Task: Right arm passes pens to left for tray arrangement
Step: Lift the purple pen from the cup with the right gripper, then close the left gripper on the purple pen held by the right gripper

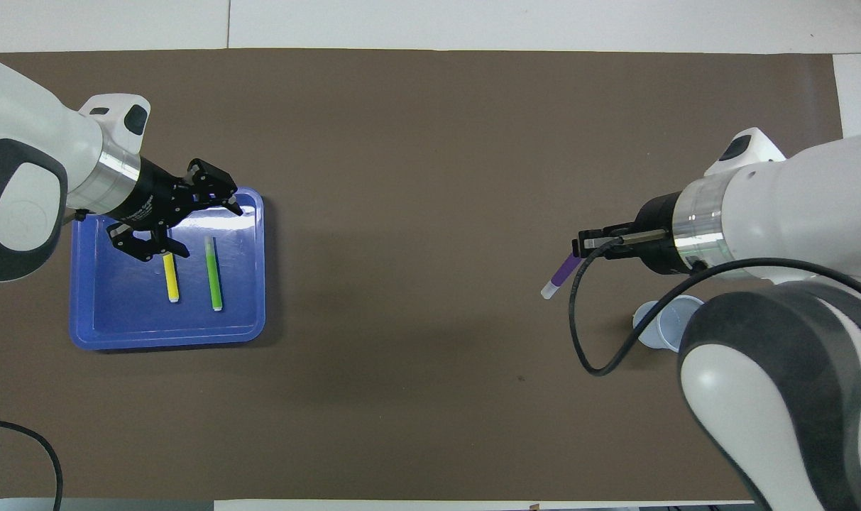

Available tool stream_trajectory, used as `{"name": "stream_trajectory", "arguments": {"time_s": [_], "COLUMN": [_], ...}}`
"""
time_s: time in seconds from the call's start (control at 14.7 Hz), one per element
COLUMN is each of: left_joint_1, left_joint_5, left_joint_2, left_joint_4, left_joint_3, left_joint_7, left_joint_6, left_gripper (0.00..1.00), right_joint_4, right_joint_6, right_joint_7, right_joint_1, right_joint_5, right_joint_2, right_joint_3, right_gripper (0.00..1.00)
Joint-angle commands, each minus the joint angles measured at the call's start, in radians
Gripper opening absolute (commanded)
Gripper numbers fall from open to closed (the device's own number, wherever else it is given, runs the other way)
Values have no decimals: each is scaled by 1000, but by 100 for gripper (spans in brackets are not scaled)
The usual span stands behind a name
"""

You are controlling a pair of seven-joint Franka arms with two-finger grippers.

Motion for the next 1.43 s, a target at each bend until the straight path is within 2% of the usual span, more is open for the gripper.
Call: {"name": "stream_trajectory", "arguments": {"time_s": [0.0,0.27,0.61,0.82,0.95,1.36], "left_joint_1": [-6,-8,-37,-95,-106,-220], "left_joint_5": [-112,-275,-480,-488,-488,-485], "left_joint_2": [-56,-91,-156,-171,-174,-243], "left_joint_4": [14,0,-139,-181,-182,-276], "left_joint_3": [-38,-87,-116,-116,-118,-116], "left_joint_7": [-280,-628,-957,-1116,-1161,-1145], "left_joint_6": [-22,38,222,326,331,427], "left_gripper": [100,100,100,100,100,100], "right_joint_4": [-58,-85,-117,-126,-141,-155], "right_joint_6": [95,254,408,434,446,448], "right_joint_7": [200,554,889,943,965,951], "right_joint_1": [62,162,254,266,268,268], "right_joint_5": [45,108,153,173,199,199], "right_joint_2": [-22,-26,-27,-29,-32,-41], "right_joint_3": [-1,-1,-1,-1,-1,-1], "right_gripper": [0,0,0,0,0,0]}}
